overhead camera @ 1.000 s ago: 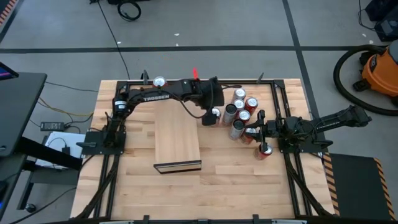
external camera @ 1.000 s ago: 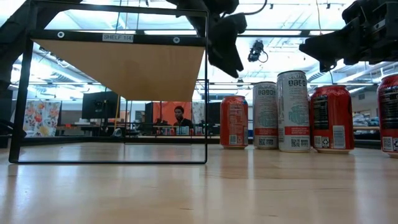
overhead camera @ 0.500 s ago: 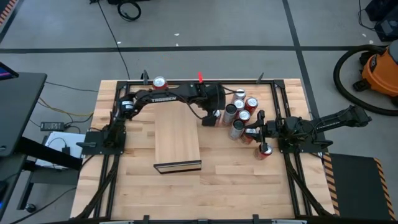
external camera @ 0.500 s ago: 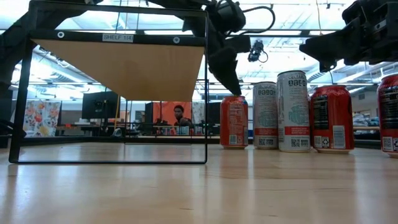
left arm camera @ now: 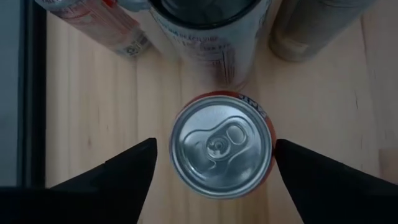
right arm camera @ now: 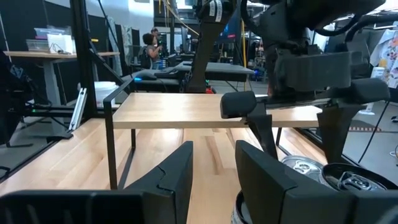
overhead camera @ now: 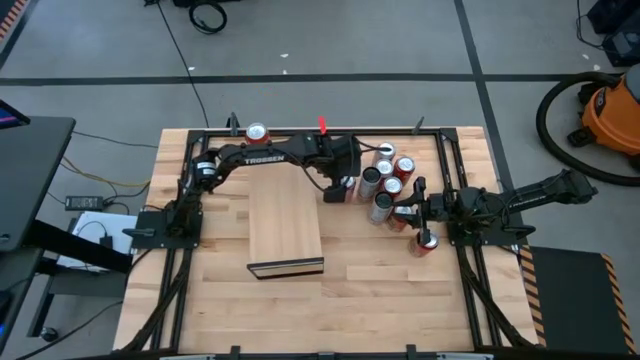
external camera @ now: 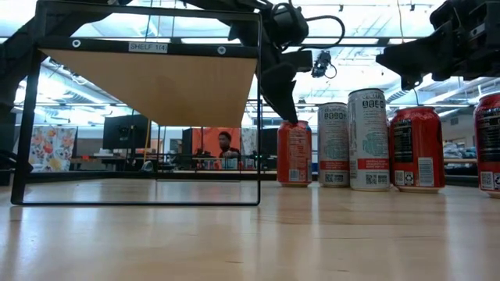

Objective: Place canned beverage on shelf
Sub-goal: Align the orange soda can with the other orange soda can on the shelf

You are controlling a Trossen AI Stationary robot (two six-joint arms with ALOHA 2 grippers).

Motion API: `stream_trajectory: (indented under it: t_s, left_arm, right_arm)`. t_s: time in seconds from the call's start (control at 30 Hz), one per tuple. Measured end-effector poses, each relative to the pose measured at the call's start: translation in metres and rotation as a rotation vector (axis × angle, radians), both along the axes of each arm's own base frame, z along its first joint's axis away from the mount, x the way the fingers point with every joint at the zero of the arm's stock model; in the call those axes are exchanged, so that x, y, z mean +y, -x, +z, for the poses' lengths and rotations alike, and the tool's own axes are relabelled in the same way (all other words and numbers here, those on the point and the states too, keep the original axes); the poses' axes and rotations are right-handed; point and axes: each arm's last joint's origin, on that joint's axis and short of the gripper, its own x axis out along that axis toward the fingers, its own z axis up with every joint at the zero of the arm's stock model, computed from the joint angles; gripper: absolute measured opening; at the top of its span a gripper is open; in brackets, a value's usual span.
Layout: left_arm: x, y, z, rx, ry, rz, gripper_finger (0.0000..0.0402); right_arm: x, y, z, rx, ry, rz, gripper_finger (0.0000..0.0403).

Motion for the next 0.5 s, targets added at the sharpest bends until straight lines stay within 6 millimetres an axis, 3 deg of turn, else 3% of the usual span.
stream_trajectory:
  t_s: [0.3,0.5]
  left_arm:
    - [0.0004,-0.0016,-0.0050,-0.004,0.054,0.092,0.0293]
    - [0.0000,-0.0017,-0.0044,-0.034,0.137,0.259,0.0289]
  right_arm:
    - [0.0000,0.0000,0.0000,0.000,0.000,0.000,0.0130]
    - [0.0000,0.0000,-0.0001,0.001,0.000,0.000,0.0130]
